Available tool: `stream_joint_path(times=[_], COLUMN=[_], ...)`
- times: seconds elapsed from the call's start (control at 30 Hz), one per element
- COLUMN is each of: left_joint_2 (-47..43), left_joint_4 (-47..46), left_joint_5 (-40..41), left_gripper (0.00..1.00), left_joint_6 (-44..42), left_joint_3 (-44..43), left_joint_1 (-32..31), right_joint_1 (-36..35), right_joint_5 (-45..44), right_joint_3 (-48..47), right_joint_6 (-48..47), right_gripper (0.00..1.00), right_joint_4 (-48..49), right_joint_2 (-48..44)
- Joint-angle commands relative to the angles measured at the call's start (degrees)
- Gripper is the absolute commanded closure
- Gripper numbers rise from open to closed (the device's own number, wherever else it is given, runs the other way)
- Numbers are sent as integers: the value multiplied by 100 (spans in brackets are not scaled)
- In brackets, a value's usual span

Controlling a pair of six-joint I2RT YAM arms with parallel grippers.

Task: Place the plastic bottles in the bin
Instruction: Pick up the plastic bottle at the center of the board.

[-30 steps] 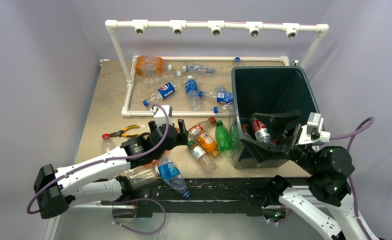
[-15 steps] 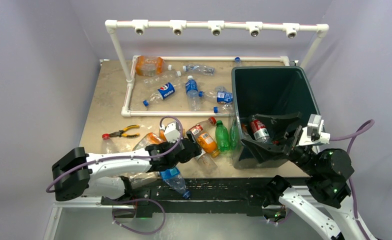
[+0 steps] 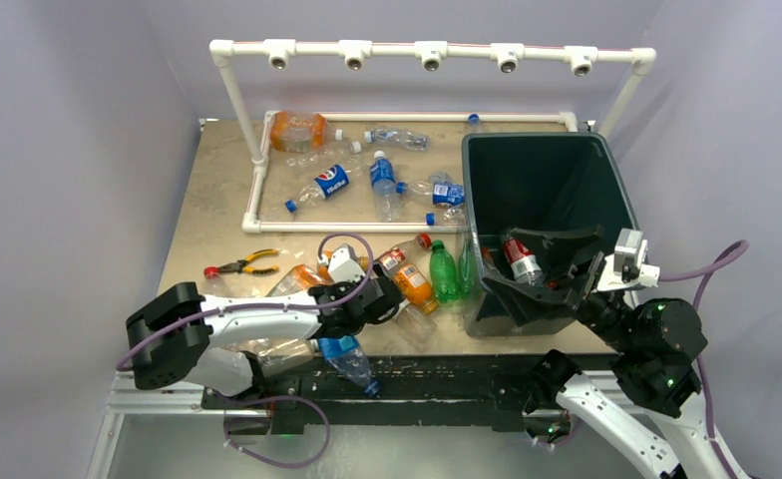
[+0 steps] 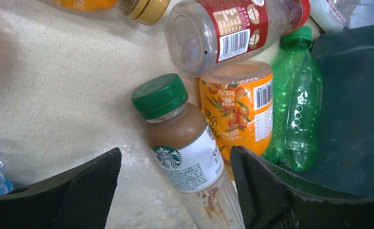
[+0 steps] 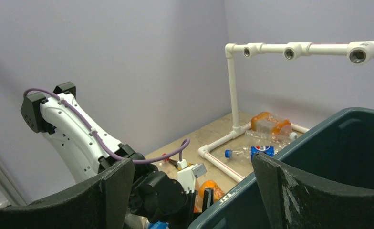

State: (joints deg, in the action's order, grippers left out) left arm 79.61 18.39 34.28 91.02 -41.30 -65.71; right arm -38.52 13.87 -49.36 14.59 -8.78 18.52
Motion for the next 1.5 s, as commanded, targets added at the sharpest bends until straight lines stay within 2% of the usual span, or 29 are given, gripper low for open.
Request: stream_joint_path(times=[0.0,0.2,0.5,0.63,0.77,0.83,1.03,1.13,1.27,1.47], left_joint_2=[214,536,807,776,657,575,-227,-782,-1464,-2355], left_joint_4=[40,-120,-353,-406,-559,-546,-138,9,233,20], left_joint_5=[271,99,91,122,107,90,232,295,336,482], left_gripper=[17,20,31,42,61,67,86,92,94,97], left_joint_6=[168,179,111,97,-123,-319,-821,-1277,-2265,-4570], left_joint_3=[-280,-260,-202,-107,-30,-93,-276,-390,-773,-1488], left_joint_1=[-29,-29,-21,-21,-21,-29,-79,-82,-82,-82], right_joint_1=[4,3,-4,2,-1,2,-2,8,-3,7], right_joint_5=[-134,-146,-182,-209,-209,-205,-156,-152,-103,61], right_joint_3=[-4,-11,5,6,6,-6,-167,-246,-364,-742], right_joint_6=[87,106,101,82,79,79,80,62,45,3], right_gripper=[1,1,1,1,1,1,1,1,1,1], right_joint_4=[23,-7,-58,-87,-105,-107,-174,-216,-192,-96], right_joint_2=[-94,-103,-109,-120,-130,-127,-86,-69,7,300])
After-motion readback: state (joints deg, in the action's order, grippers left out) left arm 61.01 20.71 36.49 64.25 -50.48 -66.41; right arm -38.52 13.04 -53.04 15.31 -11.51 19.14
